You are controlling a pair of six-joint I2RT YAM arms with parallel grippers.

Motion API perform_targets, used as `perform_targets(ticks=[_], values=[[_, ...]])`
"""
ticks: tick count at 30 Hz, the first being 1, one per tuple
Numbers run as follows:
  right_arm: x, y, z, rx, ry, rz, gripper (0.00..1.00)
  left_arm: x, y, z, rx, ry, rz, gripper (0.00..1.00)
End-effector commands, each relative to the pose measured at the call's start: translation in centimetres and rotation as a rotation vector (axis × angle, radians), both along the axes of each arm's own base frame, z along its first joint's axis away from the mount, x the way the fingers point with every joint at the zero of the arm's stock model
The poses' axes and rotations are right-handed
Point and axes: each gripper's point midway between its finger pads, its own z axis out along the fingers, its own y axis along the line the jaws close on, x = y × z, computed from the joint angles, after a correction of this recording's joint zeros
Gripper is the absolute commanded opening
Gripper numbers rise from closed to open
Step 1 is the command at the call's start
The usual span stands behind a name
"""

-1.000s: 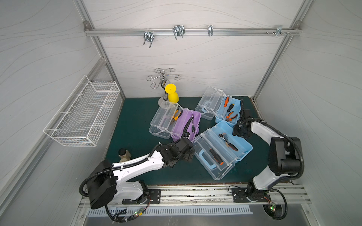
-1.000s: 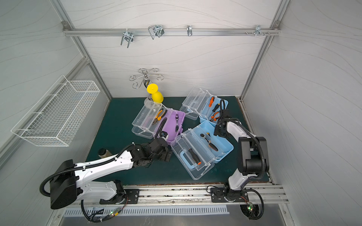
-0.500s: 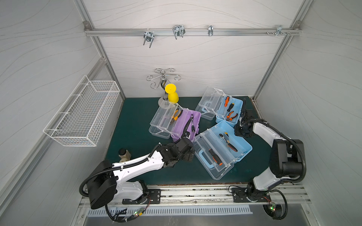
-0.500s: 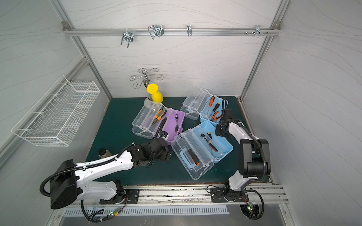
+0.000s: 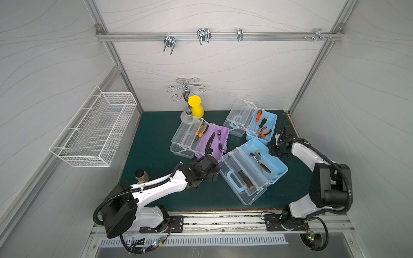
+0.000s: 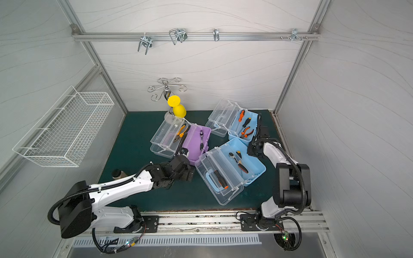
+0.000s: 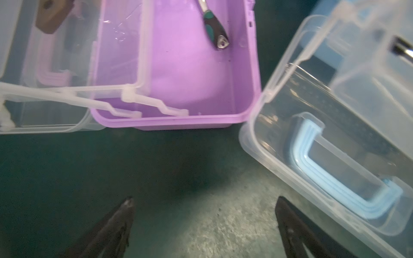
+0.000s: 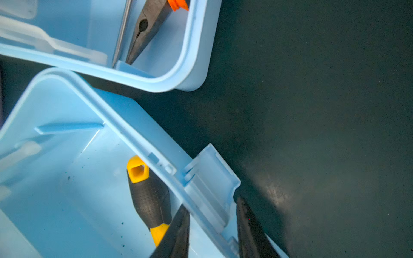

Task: Close toolboxes
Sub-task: Adjust the toolbox at the center of the board.

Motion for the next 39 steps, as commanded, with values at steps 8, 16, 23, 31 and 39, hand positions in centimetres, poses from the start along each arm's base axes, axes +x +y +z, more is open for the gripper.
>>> perform_targets(ticks=[8,16,23,31,39], values=[[-3.2,0.0,-4.5,0.037,0.211,-0.117,0.31,6.1,3.2,3.1,-0.051,-0.113,0.214,0.99],[-3.0,1.0,-4.5,0.046,0.204,-0.092,0.37,8.4,3.5,-0.3,0.042,-0.061,0.268,0.99],[-2.8,1.6,-4.3,0.057,0.199,-0.073,0.38,8.9,5.5,-2.9,0.121,-0.006,0.349,0.99],[-2.7,3.0,-4.1,0.079,0.195,-0.034,0.39,7.3,12.7,-4.0,0.133,0.048,0.532,0.99],[-2.6,5.0,-4.4,0.114,0.204,0.015,0.39,6.2,17.1,-4.3,0.141,0.077,0.652,0.99]])
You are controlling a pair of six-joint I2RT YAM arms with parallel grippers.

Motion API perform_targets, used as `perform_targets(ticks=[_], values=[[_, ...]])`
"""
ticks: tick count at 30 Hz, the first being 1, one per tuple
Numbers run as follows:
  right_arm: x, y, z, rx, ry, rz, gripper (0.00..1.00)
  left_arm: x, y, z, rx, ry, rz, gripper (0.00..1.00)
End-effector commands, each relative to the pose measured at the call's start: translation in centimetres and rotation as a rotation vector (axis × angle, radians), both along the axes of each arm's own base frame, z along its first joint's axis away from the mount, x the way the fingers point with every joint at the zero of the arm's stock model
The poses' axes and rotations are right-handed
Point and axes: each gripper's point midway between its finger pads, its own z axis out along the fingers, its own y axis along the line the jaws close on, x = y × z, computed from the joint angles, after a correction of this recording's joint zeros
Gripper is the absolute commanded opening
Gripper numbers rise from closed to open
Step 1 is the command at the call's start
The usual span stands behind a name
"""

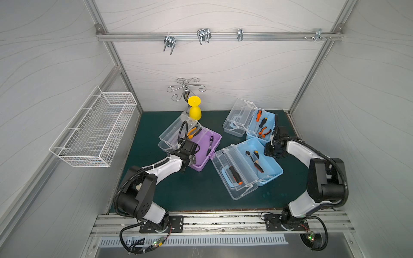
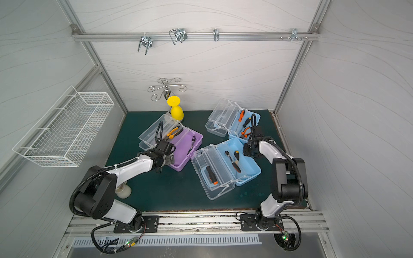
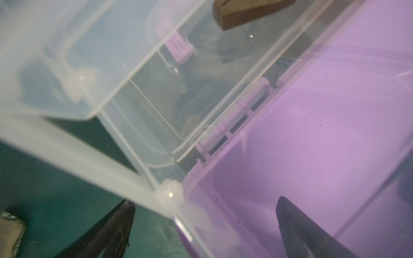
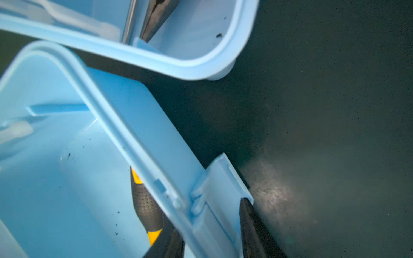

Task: Close toolboxes
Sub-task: Adjust the toolbox at the center of the board.

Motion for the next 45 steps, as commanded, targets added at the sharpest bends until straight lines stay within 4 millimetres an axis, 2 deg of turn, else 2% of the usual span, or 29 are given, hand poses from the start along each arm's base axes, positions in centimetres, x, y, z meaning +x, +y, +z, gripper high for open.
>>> perform_targets(ticks=[1,4,6,10,15,18,23,29,36,45], values=[[-2.4,1.5,-2.7,0.061,0.143,-0.035,0.39,-0.7,2.4,0.7,0.02,-0.007,0.085,0.99],[-2.4,2.1,-2.8,0.074,0.145,-0.024,0.32,-0.7,3.4,1.3,0.005,-0.023,0.109,0.99],[-2.3,2.4,-2.8,0.085,0.145,-0.022,0.29,-0.6,3.3,2.0,-0.013,-0.048,0.104,0.99],[-2.5,2.9,-2.9,0.115,0.148,-0.021,0.21,-0.2,1.9,3.6,-0.106,-0.109,0.065,0.99],[-2.8,4.1,-2.6,0.178,0.147,-0.006,0.23,0.1,0.6,6.1,-0.141,-0.163,0.023,0.99],[-3.2,4.9,-2.4,0.201,0.148,0.006,0.3,0.0,-0.3,7.8,-0.12,-0.196,-0.005,0.99],[-3.5,6.0,-1.0,0.268,0.126,0.024,0.51,-0.7,-1.8,10.1,-0.089,-0.234,-0.058,0.99],[-3.8,6.8,1.0,0.325,0.093,0.044,0.76,-1.7,-3.5,11.0,-0.118,-0.259,-0.099,0.99],[-4.1,7.5,2.9,0.374,0.058,0.065,0.99,-1.9,-5.0,11.6,-0.167,-0.281,-0.148,0.99],[-5.0,8.5,3.4,0.445,0.059,0.103,0.99,-1.6,-9.9,11.3,-0.256,-0.271,-0.27,0.99]])
